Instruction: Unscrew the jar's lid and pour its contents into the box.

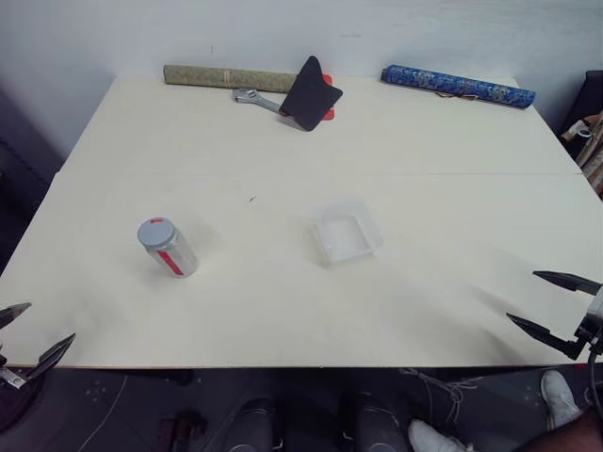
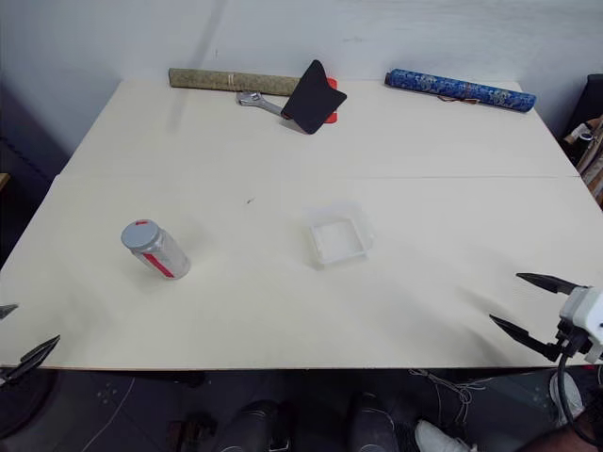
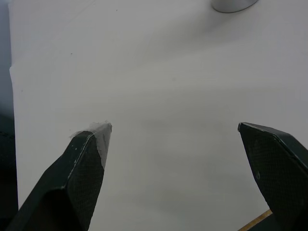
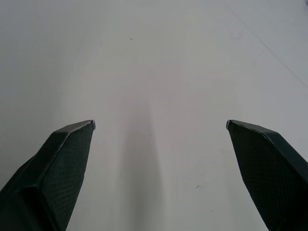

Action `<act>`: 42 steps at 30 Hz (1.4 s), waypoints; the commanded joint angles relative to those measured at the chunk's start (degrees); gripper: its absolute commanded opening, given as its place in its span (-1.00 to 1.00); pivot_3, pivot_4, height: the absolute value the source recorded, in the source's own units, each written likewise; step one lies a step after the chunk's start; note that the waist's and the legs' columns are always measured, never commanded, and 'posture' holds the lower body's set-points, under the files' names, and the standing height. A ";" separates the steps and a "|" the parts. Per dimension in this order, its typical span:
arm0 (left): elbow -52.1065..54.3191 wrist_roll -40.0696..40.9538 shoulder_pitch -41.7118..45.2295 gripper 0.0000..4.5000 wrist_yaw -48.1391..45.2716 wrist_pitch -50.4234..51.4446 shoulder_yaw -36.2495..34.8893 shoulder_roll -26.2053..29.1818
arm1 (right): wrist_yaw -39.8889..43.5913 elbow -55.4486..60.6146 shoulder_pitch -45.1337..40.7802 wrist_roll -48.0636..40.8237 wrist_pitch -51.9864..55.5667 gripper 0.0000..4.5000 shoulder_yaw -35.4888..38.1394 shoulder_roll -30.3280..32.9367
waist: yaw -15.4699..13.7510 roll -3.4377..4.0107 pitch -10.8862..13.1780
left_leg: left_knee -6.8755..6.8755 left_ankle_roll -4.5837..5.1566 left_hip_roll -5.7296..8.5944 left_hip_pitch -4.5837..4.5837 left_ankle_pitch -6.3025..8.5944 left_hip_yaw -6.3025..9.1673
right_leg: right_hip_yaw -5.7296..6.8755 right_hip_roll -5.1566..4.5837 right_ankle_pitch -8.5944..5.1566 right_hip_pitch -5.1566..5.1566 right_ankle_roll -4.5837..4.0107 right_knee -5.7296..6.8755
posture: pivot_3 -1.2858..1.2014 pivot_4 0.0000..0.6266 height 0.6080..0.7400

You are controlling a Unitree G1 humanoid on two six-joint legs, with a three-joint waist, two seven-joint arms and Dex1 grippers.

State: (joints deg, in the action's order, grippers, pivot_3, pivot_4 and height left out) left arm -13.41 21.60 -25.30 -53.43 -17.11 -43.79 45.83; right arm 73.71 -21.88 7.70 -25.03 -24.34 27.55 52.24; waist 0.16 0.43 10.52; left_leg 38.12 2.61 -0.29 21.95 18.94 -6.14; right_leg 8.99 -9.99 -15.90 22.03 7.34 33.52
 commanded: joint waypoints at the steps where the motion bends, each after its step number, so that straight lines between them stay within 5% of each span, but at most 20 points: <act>1: 2.47 1.06 -0.31 0.98 0.54 0.13 -1.41 -0.20 | -0.02 5.58 0.69 -2.54 3.19 1.00 -0.85 -1.54 | -0.01 0.00 0.00 | 0.00 0.00 0.00 0.00 0.00 0.00 | -0.02 -0.01 0.00 0.00 0.00 0.00 | 0.03 -0.52 1.00; 9: 8.46 12.09 -3.85 0.98 5.04 12.14 -7.08 -8.49 | -2.90 29.50 -3.80 -14.86 13.00 1.00 -9.12 -14.03 | 0.36 0.06 0.04 | 0.00 -0.08 -0.13 0.00 0.05 -0.03 | -0.38 0.07 -0.01 0.06 -0.04 0.03 | 0.03 -0.52 1.00; 15: 14.16 11.85 -5.87 0.98 12.44 10.82 -7.30 -19.92 | -0.92 32.05 -7.69 -13.89 10.72 1.00 -13.75 -19.85 | -0.27 -0.16 -0.02 | 0.08 -0.04 -0.17 0.01 0.08 -0.09 | -0.39 0.19 0.00 0.00 -0.04 0.08 | 0.03 -0.52 1.00; 24: 46.53 4.30 -5.83 0.98 30.12 15.32 11.45 -37.35 | 5.27 19.25 -8.56 -10.83 3.20 1.00 -13.95 -21.50 | -1.55 -0.63 -0.23 | 0.63 0.12 -0.17 0.01 0.31 -0.02 | -0.48 0.20 0.10 -0.26 -0.11 -0.06 | 0.03 -0.52 1.00; 34: 50.28 -7.70 6.77 0.98 47.08 24.15 21.70 -40.13 | 7.12 14.66 -9.13 -10.96 0.76 1.00 -14.04 -21.85 | -1.48 -0.51 -0.23 | 0.89 0.20 -0.53 -0.11 0.18 -0.24 | -0.16 0.61 0.05 -0.25 -0.20 0.24 | 0.03 -0.52 1.00; 42: 43.82 -11.92 14.84 0.98 50.65 24.89 27.16 -40.98 | 7.68 13.94 -6.77 -11.56 -0.40 1.00 -12.76 -21.78 | -1.74 -0.49 -0.24 | 0.92 0.24 -0.52 -0.11 0.19 -0.23 | -0.09 0.52 0.05 -0.27 -0.19 0.23 | 0.03 -0.52 1.00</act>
State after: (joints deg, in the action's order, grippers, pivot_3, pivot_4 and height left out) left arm 30.45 10.66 -11.43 -3.72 8.70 -17.06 4.99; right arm 80.68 -8.33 0.23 -35.40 -23.63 12.95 30.59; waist -1.58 -0.06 10.27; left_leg 39.04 2.85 -0.80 21.83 19.13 -6.36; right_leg 8.92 -9.47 -15.84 21.74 7.14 33.75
